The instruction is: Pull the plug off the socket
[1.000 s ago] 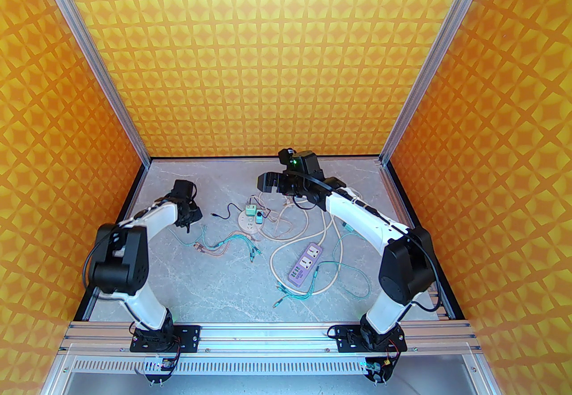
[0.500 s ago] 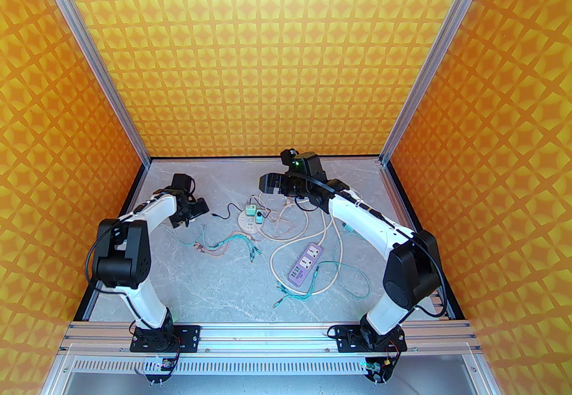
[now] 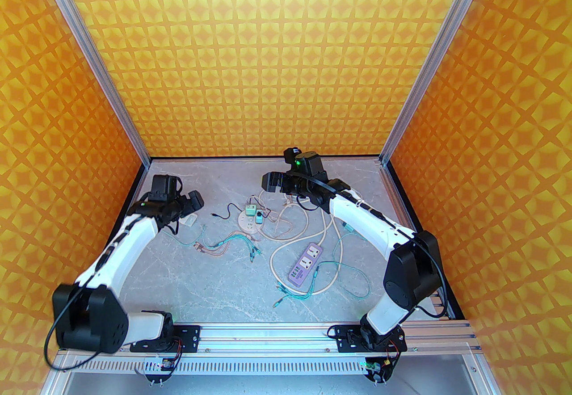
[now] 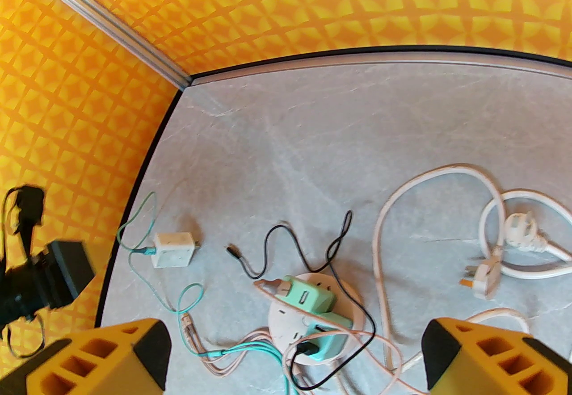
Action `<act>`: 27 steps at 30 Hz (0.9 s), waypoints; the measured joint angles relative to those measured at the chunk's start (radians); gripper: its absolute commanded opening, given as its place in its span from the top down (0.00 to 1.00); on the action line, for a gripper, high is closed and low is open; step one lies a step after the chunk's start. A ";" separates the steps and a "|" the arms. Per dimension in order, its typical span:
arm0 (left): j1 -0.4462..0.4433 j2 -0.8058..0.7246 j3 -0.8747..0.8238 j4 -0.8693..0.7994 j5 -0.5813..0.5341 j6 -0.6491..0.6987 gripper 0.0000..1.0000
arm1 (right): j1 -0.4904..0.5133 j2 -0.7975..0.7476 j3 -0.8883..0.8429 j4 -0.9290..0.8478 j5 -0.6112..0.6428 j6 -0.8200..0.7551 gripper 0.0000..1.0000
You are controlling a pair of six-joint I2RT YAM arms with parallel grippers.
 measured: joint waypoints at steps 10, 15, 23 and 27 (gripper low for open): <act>-0.217 -0.092 -0.085 0.222 0.000 0.035 0.00 | 0.072 -0.031 0.001 -0.111 0.056 -0.066 0.01; -0.277 -0.027 -0.124 0.315 0.004 0.051 0.01 | 0.119 -0.018 -0.001 -0.158 0.088 -0.077 0.23; -0.288 0.125 -0.196 0.451 0.005 0.072 0.26 | 0.220 0.091 0.014 -0.194 0.158 0.002 0.32; -0.288 0.209 -0.222 0.523 0.005 0.074 0.34 | 0.252 0.179 0.032 -0.209 0.180 0.072 0.32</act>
